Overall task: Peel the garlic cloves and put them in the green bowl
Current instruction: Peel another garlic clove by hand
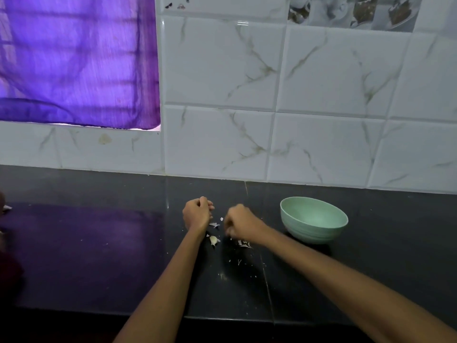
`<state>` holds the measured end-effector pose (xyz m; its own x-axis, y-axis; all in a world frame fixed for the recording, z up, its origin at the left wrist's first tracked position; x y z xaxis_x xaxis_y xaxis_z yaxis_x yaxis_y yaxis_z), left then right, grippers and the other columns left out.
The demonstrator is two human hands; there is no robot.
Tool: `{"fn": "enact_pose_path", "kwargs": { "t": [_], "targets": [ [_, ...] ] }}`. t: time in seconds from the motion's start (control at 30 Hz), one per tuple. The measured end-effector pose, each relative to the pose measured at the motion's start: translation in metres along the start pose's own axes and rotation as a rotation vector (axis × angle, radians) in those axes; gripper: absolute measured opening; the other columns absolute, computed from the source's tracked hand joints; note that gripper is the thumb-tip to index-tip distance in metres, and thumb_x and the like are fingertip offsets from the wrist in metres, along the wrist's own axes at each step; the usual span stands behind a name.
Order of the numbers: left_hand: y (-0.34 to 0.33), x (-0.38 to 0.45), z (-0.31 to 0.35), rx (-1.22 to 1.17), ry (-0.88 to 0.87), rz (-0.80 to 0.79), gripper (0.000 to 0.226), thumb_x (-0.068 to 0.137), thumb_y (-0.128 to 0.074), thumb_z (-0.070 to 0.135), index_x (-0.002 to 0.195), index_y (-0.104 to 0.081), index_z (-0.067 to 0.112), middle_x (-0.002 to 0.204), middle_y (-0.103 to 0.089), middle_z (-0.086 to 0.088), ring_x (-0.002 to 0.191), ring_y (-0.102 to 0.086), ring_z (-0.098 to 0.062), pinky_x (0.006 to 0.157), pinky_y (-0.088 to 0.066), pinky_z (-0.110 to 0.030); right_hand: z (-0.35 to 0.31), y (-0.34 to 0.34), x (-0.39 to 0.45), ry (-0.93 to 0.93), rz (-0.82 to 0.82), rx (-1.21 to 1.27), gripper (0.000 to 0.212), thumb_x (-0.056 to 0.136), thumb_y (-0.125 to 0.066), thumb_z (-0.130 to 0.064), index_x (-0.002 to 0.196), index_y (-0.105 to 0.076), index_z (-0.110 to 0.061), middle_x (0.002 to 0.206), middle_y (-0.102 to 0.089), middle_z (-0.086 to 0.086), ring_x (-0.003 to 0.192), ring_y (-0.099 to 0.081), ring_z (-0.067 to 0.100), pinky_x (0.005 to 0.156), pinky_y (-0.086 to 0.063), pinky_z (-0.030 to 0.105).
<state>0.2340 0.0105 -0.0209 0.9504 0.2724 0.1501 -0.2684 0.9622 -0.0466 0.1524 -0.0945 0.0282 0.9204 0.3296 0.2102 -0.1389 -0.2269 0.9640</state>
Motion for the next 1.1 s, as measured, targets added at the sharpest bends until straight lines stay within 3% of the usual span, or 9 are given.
{"fn": "enact_pose_path", "kwargs": {
  "t": [0.07, 0.2, 0.33, 0.4, 0.5, 0.63, 0.77, 0.97, 1.1],
  "targets": [
    [0.000, -0.002, 0.001, 0.004, 0.000, -0.009, 0.035, 0.089, -0.044, 0.015, 0.059, -0.062, 0.014, 0.062, -0.064, 0.000, 0.049, -0.057, -0.016, 0.070, -0.058, -0.039, 0.007, 0.017, 0.012, -0.032, 0.046, 0.073, 0.012, 0.074, -0.070, -0.001, 0.086, -0.073, 0.001, 0.085, -0.073, 0.015, 0.068, -0.066, 0.009, 0.068, -0.048, 0.014],
    [0.001, 0.000, -0.001, -0.022, 0.010, 0.002, 0.035, 0.088, -0.044, 0.015, 0.057, -0.061, 0.015, 0.061, -0.063, 0.000, 0.049, -0.055, -0.017, 0.070, -0.057, -0.039, 0.019, 0.089, 0.014, -0.067, 0.435, 0.276, 0.009, 0.073, -0.070, 0.002, 0.081, -0.074, 0.000, 0.073, -0.070, 0.007, 0.045, -0.053, -0.010, 0.054, -0.039, 0.003],
    [0.000, 0.002, 0.000, 0.021, -0.018, 0.002, 0.037, 0.089, -0.045, 0.016, 0.056, -0.061, 0.017, 0.060, -0.063, 0.002, 0.047, -0.056, -0.016, 0.071, -0.057, -0.039, 0.009, -0.006, 0.000, -0.093, 0.067, 0.113, 0.014, 0.075, -0.065, 0.000, 0.086, -0.074, -0.002, 0.086, -0.073, 0.013, 0.074, -0.068, 0.017, 0.067, -0.043, 0.015],
    [-0.001, 0.001, -0.001, 0.019, -0.023, -0.003, 0.037, 0.090, -0.045, 0.016, 0.057, -0.061, 0.017, 0.061, -0.064, 0.001, 0.048, -0.056, -0.015, 0.068, -0.056, -0.035, 0.023, 0.014, 0.014, -0.116, 0.110, 0.167, 0.011, 0.074, -0.071, -0.005, 0.085, -0.075, -0.004, 0.083, -0.074, 0.012, 0.062, -0.066, 0.011, 0.062, -0.043, 0.010],
    [-0.020, -0.001, 0.000, -0.131, 0.024, -0.219, 0.024, 0.093, -0.051, 0.016, 0.073, -0.065, 0.015, 0.075, -0.067, -0.005, 0.057, -0.056, -0.011, 0.056, -0.054, -0.024, 0.041, 0.053, 0.017, -0.181, 0.265, 0.576, 0.007, 0.079, -0.070, -0.007, 0.084, -0.073, -0.003, 0.065, -0.069, 0.010, 0.039, -0.052, 0.000, 0.045, -0.041, 0.009],
    [-0.052, -0.021, 0.014, -0.428, 0.061, -0.611, 0.019, 0.090, -0.056, 0.008, 0.103, -0.066, 0.018, 0.087, -0.072, -0.001, 0.076, -0.068, -0.014, 0.066, -0.057, -0.022, 0.066, 0.009, 0.006, -0.384, 0.278, 1.271, 0.012, 0.086, -0.060, -0.003, 0.093, -0.065, 0.006, 0.067, -0.061, 0.008, 0.042, -0.053, 0.004, 0.042, -0.041, 0.012],
    [-0.057, -0.026, 0.019, -0.378, -0.022, -0.669, 0.019, 0.091, -0.053, 0.002, 0.101, -0.068, 0.009, 0.080, -0.073, -0.002, 0.074, -0.067, -0.016, 0.069, -0.058, -0.023, 0.075, -0.019, 0.005, -0.469, 0.304, 1.639, 0.010, 0.087, -0.058, -0.003, 0.081, -0.062, 0.004, 0.062, -0.062, 0.007, 0.042, -0.052, 0.006, 0.038, -0.039, 0.011],
    [-0.061, -0.032, 0.020, -0.285, -0.073, -0.674, 0.016, 0.090, -0.055, 0.004, 0.097, -0.067, 0.011, 0.075, -0.073, 0.005, 0.069, -0.068, -0.008, 0.062, -0.056, -0.018, 0.076, -0.024, -0.001, -0.487, 0.302, 1.601, 0.016, 0.088, -0.061, -0.014, 0.083, -0.065, 0.001, 0.060, -0.068, 0.002, 0.042, -0.054, 0.006, 0.037, -0.038, 0.012],
    [-0.054, -0.028, 0.017, -0.259, -0.061, -0.605, 0.016, 0.087, -0.059, 0.001, 0.101, -0.066, 0.000, 0.070, -0.073, 0.004, 0.067, -0.068, -0.006, 0.061, -0.056, -0.016, 0.086, 0.005, -0.010, -0.396, 0.531, 0.931, 0.010, 0.083, -0.068, -0.019, 0.085, -0.070, -0.009, 0.070, -0.067, 0.000, 0.055, -0.058, 0.010, 0.045, -0.043, 0.014]
  ]
}}
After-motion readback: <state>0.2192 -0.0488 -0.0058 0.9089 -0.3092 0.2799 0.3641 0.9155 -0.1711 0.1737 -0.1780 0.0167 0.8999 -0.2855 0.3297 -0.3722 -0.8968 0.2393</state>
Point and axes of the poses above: each hand's wrist, its own x-axis towards the middle knuckle, its own y-axis out of the back of the hand, z = x × y, the point moved 8 cm from there along x, towards the middle knuckle
